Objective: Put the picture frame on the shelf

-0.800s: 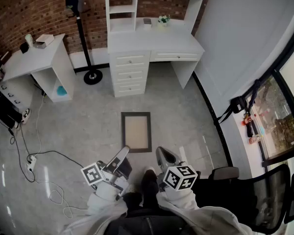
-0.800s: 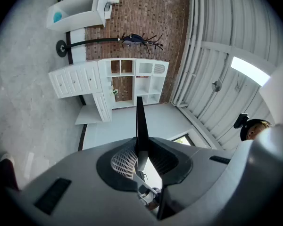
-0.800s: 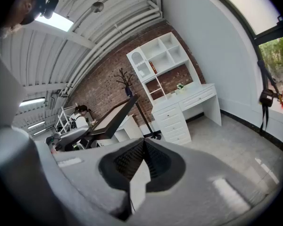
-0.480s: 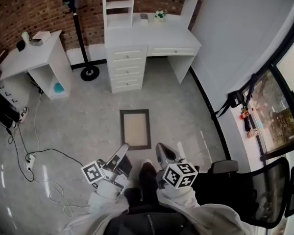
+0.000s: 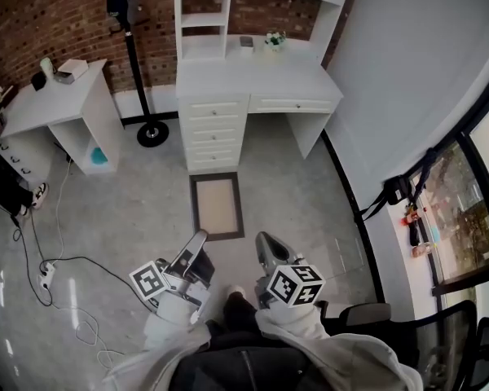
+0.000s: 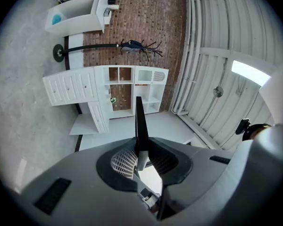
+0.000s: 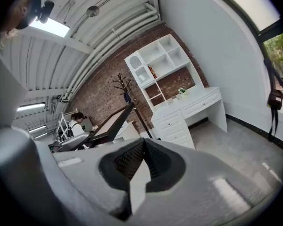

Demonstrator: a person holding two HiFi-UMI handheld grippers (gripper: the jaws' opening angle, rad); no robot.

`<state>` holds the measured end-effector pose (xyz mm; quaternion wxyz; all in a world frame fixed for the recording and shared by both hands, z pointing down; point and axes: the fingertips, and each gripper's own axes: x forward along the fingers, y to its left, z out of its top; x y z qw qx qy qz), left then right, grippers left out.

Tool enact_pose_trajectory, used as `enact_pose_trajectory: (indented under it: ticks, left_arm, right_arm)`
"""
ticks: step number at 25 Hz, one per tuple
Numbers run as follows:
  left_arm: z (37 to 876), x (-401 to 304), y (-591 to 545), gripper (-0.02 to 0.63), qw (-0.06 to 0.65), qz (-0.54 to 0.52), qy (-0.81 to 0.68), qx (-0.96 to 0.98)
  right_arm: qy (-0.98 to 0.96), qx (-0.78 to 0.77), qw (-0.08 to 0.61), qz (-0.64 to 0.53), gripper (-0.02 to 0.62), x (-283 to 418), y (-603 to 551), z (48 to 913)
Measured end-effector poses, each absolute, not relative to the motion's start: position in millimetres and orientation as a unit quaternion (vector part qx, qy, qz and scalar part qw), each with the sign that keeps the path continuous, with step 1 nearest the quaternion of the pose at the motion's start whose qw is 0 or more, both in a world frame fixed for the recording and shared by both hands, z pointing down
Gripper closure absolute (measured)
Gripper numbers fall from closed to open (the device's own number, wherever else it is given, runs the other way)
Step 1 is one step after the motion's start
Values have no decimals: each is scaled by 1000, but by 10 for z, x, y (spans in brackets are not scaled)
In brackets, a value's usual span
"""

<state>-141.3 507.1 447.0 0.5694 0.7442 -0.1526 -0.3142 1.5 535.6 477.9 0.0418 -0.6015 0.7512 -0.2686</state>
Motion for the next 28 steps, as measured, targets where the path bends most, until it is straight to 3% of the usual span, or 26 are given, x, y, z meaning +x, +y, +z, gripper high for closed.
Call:
enact_pose_trajectory:
  ticks: [12,28]
  left_arm:
    - [4489,-769,4283,535,559,-328,-178,741]
    - [4704,-489,4000,535,585,-312,-199,722]
  right_arm:
    - [767,-582,50,-264,597,665,4505,4796]
    - [763,-570,51,-300,597,844,4205,5039]
